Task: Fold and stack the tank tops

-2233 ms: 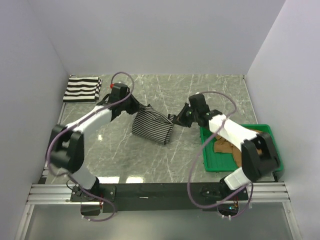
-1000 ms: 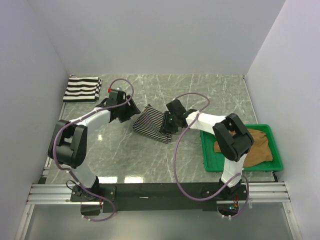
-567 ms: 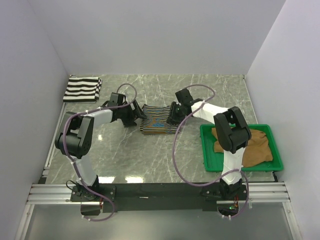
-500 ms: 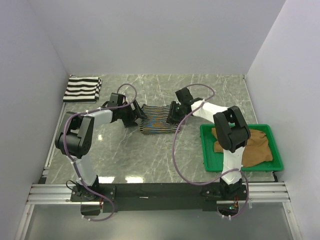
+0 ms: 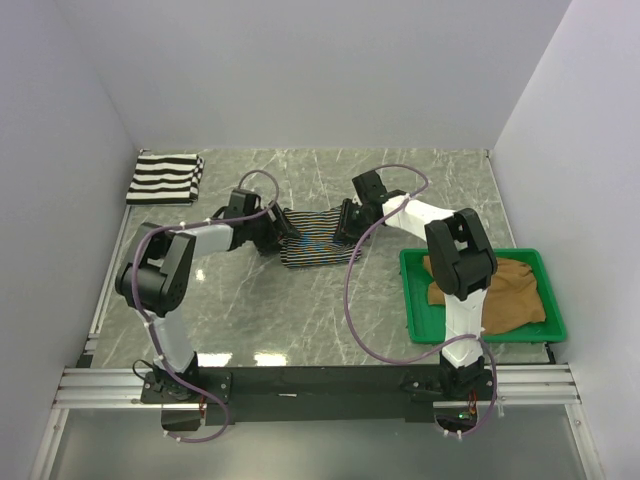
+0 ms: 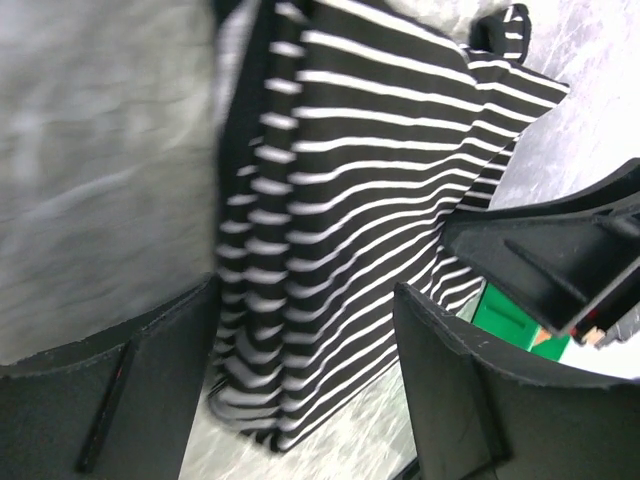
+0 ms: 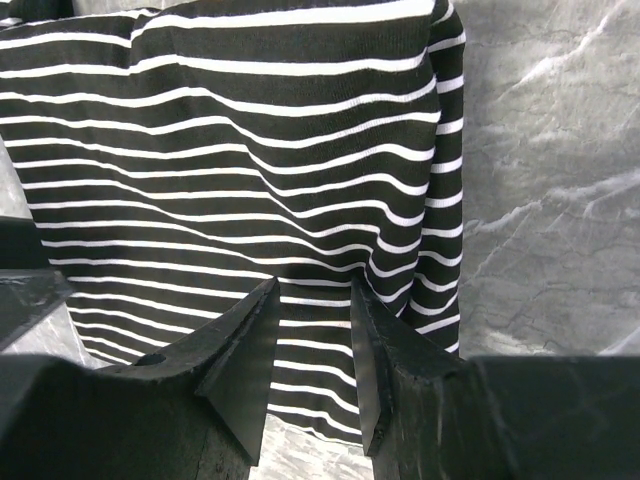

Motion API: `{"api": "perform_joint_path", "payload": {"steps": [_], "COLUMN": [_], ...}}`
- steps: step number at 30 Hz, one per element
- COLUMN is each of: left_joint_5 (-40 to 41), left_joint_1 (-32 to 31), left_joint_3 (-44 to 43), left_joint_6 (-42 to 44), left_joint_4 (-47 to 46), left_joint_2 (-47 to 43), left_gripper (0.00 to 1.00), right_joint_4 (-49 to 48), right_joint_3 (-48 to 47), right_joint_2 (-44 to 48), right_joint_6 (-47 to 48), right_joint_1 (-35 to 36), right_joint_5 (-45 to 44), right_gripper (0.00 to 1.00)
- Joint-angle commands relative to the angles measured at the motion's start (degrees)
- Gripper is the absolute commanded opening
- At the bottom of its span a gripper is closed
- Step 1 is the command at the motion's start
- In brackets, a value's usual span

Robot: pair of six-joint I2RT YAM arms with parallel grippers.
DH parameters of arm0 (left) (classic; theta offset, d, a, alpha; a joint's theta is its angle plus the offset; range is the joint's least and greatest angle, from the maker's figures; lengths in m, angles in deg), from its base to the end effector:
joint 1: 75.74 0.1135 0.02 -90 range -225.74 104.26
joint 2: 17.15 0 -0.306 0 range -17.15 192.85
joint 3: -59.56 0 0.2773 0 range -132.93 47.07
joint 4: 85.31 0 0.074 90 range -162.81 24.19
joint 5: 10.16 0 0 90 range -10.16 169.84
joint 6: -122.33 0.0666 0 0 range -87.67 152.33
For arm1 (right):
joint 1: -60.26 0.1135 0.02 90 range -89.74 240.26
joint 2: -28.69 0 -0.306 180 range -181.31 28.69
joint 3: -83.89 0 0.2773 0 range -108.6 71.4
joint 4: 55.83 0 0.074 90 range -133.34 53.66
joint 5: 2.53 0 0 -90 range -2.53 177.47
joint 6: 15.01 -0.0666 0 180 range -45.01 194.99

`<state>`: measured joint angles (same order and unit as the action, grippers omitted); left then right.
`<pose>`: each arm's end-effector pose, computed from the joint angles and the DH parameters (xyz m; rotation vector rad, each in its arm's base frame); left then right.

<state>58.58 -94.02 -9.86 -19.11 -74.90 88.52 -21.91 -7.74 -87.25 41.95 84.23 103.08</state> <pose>0.3909 -0.1546 0.1452 -0.5461 2.5016 -0.9732 0.4307 0.2111 0.1571 0.1084 2.6985 0.6916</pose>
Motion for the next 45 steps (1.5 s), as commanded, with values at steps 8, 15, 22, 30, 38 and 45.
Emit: {"api": "perform_joint_path", "payload": {"steps": [8, 15, 22, 30, 38, 45], "left_joint_5": [10.1, 16.2, 29.6, 50.7, 58.3, 55.9], "left_joint_1": [-3.5, -4.0, -3.0, 2.8, 8.5, 12.9], "left_joint_3": [-3.6, -16.7, -30.8, -50.6, -57.9, -60.2], "left_joint_6": [-0.7, 7.0, 16.1, 28.7, 39.7, 47.1], "left_joint_4": [8.2, 18.7, 31.5, 38.2, 31.1, 23.7], "left_joint_2": [5.7, 7.5, 11.5, 20.3, 25.4, 25.1], "left_gripper": [0.61, 0.18, 0.01, 0.00, 0.00, 0.00], "right_joint_4": [1.2, -0.3, -0.8, -5.5, -9.1, -12.3], "right_joint_3": [-1.6, -0.7, 0.5, 10.4, 17.3, 20.2], "right_joint_2": [-1.2, 1.3, 10.5, 25.5, 31.5, 35.2], "right_joint_6": [1.6, 2.0, 1.6, 0.5, 0.1, -1.2], "right_joint_1": [-0.8, -0.8, -0.7, -0.7, -0.6, -0.3], "right_joint_5": [0.3, 1.8, 2.2, 3.8, 7.4, 9.9], "right_gripper": [0.42, 0.45, 0.61, 0.61, 0.61, 0.61]}}
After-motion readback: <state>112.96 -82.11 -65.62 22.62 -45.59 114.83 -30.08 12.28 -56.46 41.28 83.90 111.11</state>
